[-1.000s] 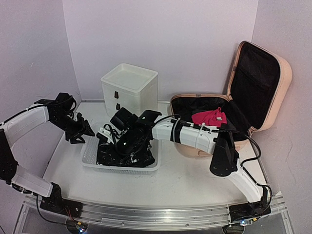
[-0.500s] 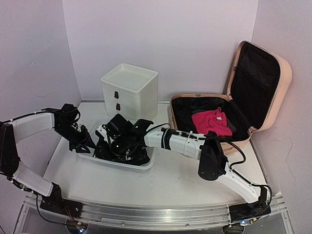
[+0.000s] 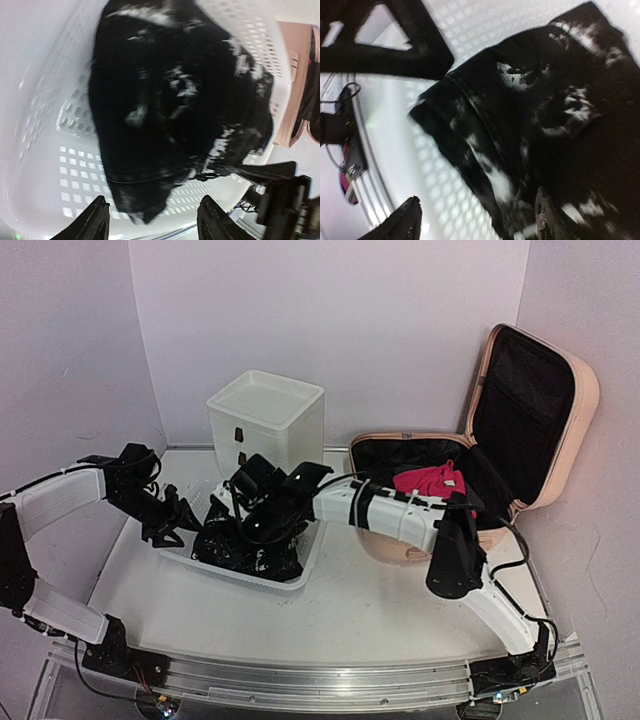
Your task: Open, take out, and arrange the luggage
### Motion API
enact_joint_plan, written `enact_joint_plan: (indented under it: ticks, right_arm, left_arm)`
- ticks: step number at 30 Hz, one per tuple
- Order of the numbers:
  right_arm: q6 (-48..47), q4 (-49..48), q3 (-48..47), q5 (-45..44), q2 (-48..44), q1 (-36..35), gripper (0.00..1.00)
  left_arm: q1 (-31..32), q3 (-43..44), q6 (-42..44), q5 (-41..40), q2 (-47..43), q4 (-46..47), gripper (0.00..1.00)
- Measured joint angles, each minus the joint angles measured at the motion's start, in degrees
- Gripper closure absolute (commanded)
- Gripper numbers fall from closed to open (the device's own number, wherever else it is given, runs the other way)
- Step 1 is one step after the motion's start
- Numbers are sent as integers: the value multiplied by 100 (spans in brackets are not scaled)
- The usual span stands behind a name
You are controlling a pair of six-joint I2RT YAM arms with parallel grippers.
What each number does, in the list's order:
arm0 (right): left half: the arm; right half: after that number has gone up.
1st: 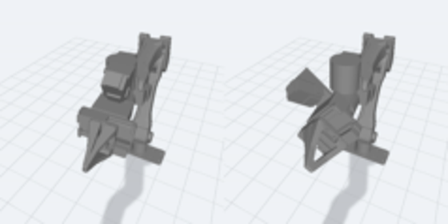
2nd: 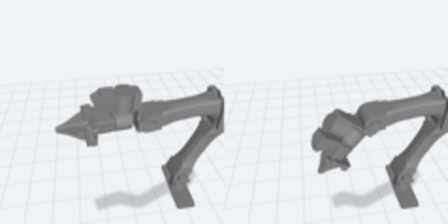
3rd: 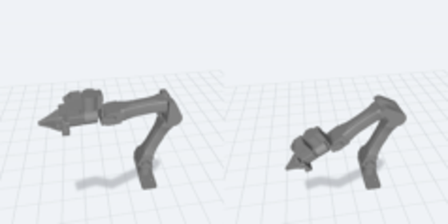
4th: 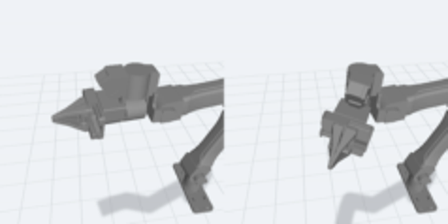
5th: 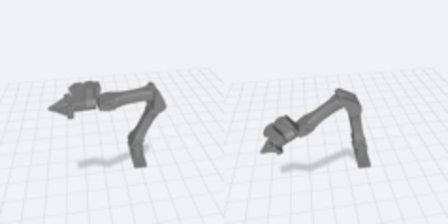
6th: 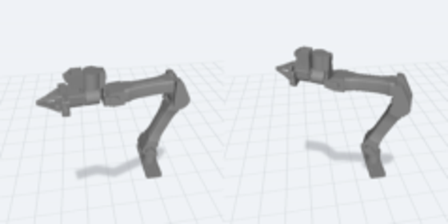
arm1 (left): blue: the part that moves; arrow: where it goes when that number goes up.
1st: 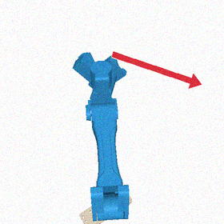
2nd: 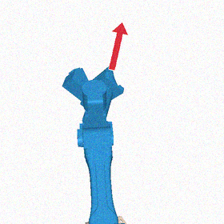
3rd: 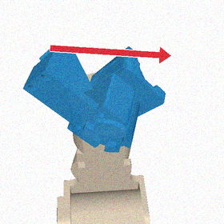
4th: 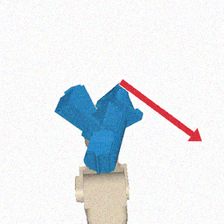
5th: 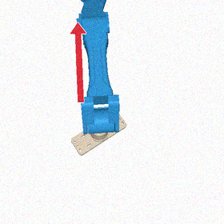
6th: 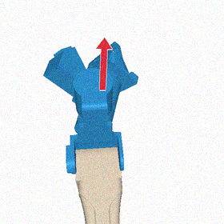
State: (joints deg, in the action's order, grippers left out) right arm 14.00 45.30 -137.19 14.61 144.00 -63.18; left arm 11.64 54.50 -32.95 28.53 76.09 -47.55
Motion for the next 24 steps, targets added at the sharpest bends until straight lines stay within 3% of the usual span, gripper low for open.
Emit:
enact_joint_plan:
  ticks: [2,5,10,16,19,24]
  right_arm:
    - [44,107,247,9,-466,46,24]
    - [57,111,605,-50,-1117,177,51]
    - [-39,83,833,-177,-1305,420,68]
    - [-125,109,1670,-203,-929,522,72]
    - [-219,-4,2293,-446,-914,485,70]
    - [-341,24,2367,-855,-1010,361,68]
  left_arm:
    - [122,328,103,-55,-2,-103,58]
    - [363,905,282,-66,168,-146,75]
    - [660,1521,669,140,1165,-197,88]
    - [669,1158,1185,219,2151,-483,88]
    - [671,1027,1368,-61,2282,-645,86]
    - [640,1408,1521,-785,2568,-1008,90]
